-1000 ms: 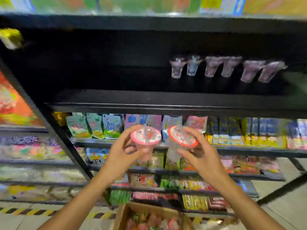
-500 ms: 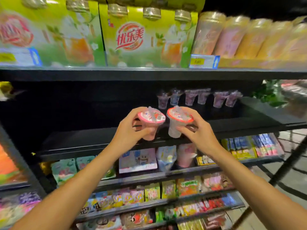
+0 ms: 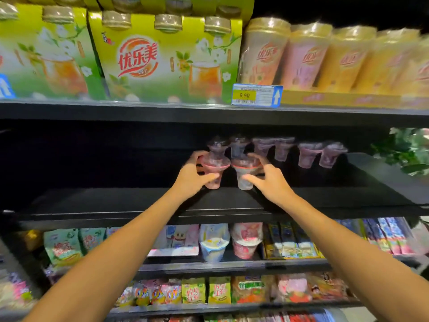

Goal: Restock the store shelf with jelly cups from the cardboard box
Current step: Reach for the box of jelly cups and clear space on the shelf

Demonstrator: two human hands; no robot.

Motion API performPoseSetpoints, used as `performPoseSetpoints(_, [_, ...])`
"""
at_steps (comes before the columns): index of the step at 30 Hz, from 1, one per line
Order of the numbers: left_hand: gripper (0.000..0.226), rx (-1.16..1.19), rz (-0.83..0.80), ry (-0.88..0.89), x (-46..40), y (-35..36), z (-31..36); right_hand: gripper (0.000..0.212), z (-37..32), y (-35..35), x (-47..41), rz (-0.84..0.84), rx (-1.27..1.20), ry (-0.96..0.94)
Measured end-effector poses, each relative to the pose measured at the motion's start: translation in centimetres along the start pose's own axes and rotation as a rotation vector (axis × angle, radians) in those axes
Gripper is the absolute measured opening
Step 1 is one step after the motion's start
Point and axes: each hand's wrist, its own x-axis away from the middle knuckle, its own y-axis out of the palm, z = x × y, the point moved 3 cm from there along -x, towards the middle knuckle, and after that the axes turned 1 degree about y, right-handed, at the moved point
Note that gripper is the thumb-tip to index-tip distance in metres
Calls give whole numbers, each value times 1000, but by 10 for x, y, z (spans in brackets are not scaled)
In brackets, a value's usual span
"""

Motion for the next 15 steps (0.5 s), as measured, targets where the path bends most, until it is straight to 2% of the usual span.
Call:
performPoseSetpoints(4, [69, 8, 82, -61, -18, 17, -13, 68, 23, 7, -25, 21, -32, 36])
performPoseSetpoints(7, [75, -11, 82, -101, -33, 23, -18, 67, 39, 15, -39, 66, -16, 50])
performPoseSetpoints(11, [74, -162, 114, -89, -50, 23, -28, 65, 46, 20, -58, 63, 61, 58])
performPoseSetpoints(15, [71, -205, 139, -49, -60, 26, -30, 64, 48, 19, -71, 44, 105, 10])
